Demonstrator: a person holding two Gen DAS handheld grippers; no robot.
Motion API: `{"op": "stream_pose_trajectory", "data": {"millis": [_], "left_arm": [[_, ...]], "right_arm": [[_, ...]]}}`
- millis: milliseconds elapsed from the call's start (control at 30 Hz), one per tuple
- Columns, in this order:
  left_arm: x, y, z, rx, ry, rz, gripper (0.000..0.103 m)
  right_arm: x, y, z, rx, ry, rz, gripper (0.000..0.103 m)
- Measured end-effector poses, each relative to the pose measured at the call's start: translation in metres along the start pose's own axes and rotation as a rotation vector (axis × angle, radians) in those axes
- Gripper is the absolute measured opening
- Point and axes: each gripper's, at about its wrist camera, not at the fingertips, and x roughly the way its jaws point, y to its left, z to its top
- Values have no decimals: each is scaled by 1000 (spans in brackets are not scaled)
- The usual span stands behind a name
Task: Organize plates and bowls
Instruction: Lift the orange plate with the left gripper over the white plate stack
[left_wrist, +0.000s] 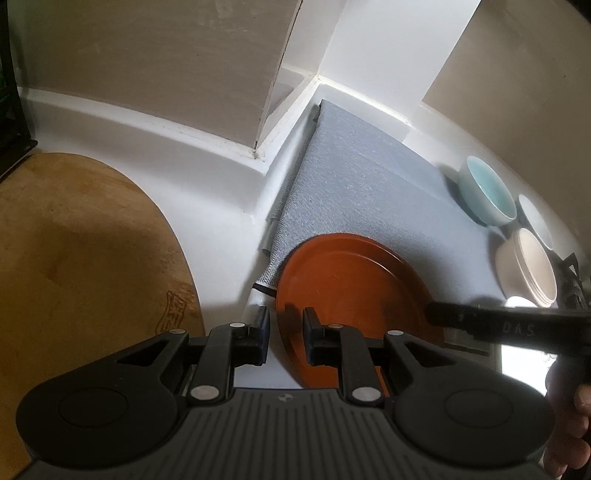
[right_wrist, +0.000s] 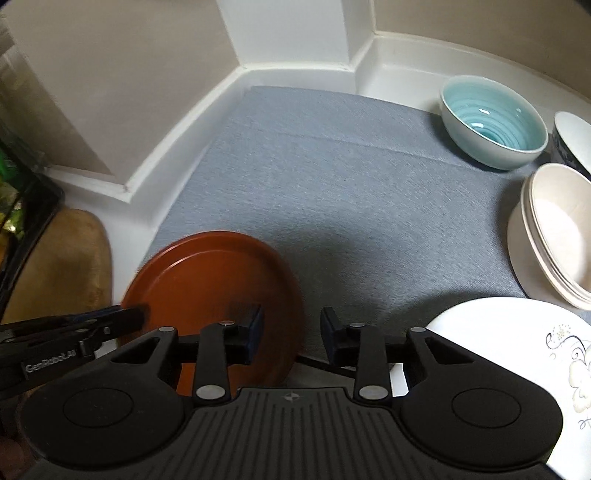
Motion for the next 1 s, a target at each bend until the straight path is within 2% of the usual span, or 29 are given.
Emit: {"op": "stream_pose_trajectory", "data": {"millis": [267,333,500,767,1000], "left_arm": [[8,-3,2,37,1,-2,19],[9,-4,1,44,-3,-3,18],[6,-4,2,42,-9,5,11],[-20,-17,0,76,-70,-30,11],[-48,-74,-11,191,-132,-130,11]], "right_arm": [[14,0,-6,-13,36,-5,22],[14,0,-7,-25,39,6,13],[7,3,-9,-39,26,3,10],[-31,4,-14,-45,-54,17,10],[-91,-29,-39,14,-170,-16,10]]}}
